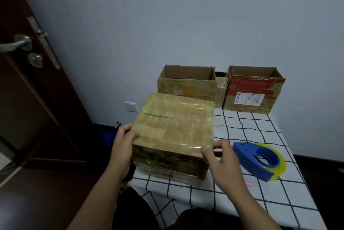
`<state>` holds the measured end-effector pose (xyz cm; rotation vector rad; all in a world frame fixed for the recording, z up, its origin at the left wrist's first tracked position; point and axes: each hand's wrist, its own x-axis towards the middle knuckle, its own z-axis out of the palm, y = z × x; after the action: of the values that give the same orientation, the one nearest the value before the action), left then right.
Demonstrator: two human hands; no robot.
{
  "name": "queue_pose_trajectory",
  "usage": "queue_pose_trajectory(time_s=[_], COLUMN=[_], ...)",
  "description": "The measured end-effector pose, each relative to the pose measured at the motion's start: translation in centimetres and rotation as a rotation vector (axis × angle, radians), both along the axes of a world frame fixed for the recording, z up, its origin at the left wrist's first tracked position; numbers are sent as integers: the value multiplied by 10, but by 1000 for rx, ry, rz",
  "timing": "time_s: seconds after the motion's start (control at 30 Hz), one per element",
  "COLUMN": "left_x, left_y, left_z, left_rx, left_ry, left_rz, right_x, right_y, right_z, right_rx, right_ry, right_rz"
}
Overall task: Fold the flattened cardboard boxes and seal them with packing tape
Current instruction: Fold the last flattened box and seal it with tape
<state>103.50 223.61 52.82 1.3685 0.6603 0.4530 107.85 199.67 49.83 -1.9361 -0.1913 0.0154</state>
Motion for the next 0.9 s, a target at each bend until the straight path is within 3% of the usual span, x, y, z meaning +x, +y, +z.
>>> queue_pose_trajectory(time_s=[0.17, 0.23, 0.33, 0.4, 0.6, 0.73, 0.9], left_x=[18, 16, 0, -12, -12, -11, -14], left_y=[10, 8, -18, -53, -128, -120, -64], left_z=[-18, -25, -24, -19, -19, -12, 8], left_rx=[55, 121, 188, 165, -30, -20, -3], left_ry=[60, 115, 74, 50, 174, 153, -62], left_rz=[-53, 64, 411, 474, 222, 161, 21], right_x=[-4, -1, 28, 67, 137, 118, 47], right_y=[2, 4, 6, 9, 24, 18, -21], right_z=[-16, -13, 1, 9, 17, 21, 27], right_rx=[-14, -73, 8, 50, 140, 85, 105], right_ry=[44, 57, 40, 26, 283, 204, 16], right_rz=[-27, -11, -70, -119, 94, 66, 26])
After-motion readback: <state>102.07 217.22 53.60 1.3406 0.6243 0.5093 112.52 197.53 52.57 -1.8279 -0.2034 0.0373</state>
